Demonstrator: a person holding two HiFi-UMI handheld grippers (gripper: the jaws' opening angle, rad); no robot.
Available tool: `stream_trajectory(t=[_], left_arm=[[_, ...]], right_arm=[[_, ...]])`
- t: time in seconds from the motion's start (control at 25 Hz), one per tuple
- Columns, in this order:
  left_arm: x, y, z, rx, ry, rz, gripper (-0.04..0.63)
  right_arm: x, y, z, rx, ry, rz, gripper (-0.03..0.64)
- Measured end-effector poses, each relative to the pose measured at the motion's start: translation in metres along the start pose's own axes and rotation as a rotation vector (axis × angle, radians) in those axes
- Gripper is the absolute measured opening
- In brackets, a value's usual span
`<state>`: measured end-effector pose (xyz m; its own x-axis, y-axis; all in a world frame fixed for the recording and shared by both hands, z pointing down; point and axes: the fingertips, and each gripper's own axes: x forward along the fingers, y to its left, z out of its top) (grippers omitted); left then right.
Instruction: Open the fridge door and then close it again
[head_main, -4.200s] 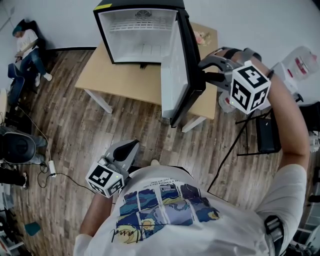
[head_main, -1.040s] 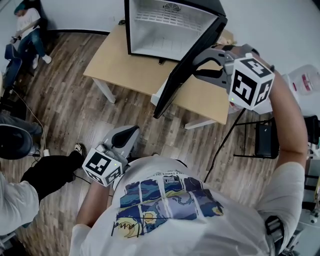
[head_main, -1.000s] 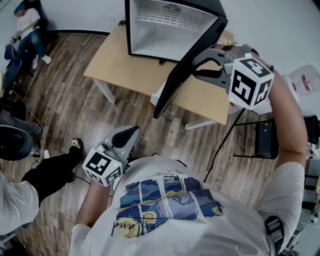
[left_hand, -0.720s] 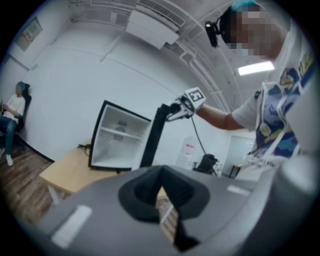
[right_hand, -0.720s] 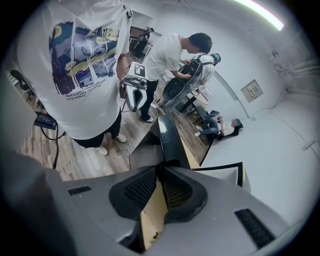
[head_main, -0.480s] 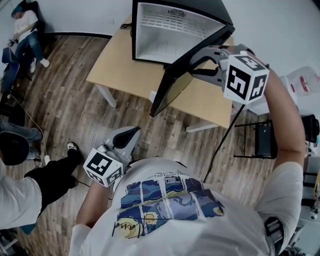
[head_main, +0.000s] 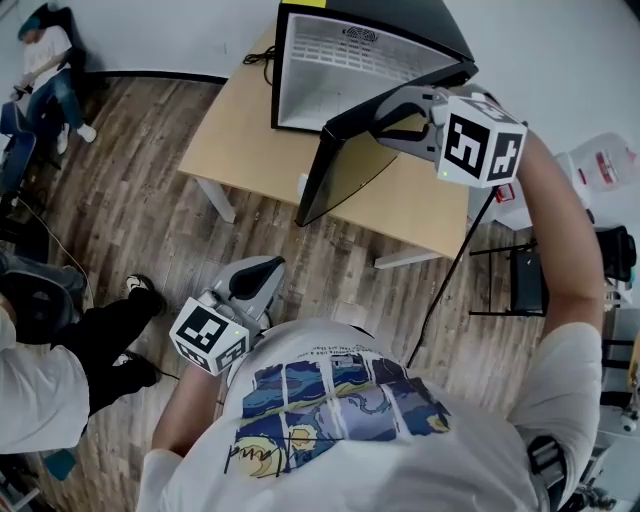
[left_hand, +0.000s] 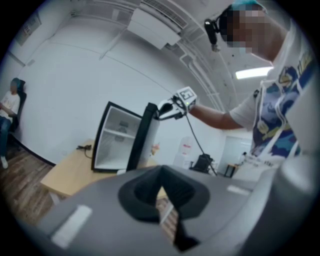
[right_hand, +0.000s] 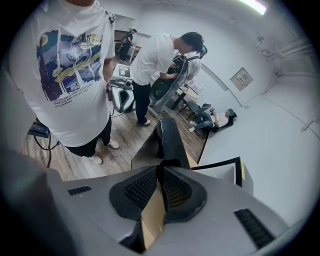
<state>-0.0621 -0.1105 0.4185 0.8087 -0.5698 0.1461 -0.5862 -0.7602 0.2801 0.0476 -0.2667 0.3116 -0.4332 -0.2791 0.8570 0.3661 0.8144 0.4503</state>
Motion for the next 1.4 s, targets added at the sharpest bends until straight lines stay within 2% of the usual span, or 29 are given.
stream_trajectory(t=[0.8, 1.4], left_arm=[[-0.026, 0.032, 0.007, 0.023, 0.012, -0.029, 0.008], [-0.041, 0.057, 0.005, 0.004, 0.012, -0.013, 0.008]], right_arm=[[0.033, -0.063, -0.001, 0.163, 0.000, -0.055, 0.038], [0.056, -0.116, -0.013, 0.269, -0.005, -0.092, 0.037]])
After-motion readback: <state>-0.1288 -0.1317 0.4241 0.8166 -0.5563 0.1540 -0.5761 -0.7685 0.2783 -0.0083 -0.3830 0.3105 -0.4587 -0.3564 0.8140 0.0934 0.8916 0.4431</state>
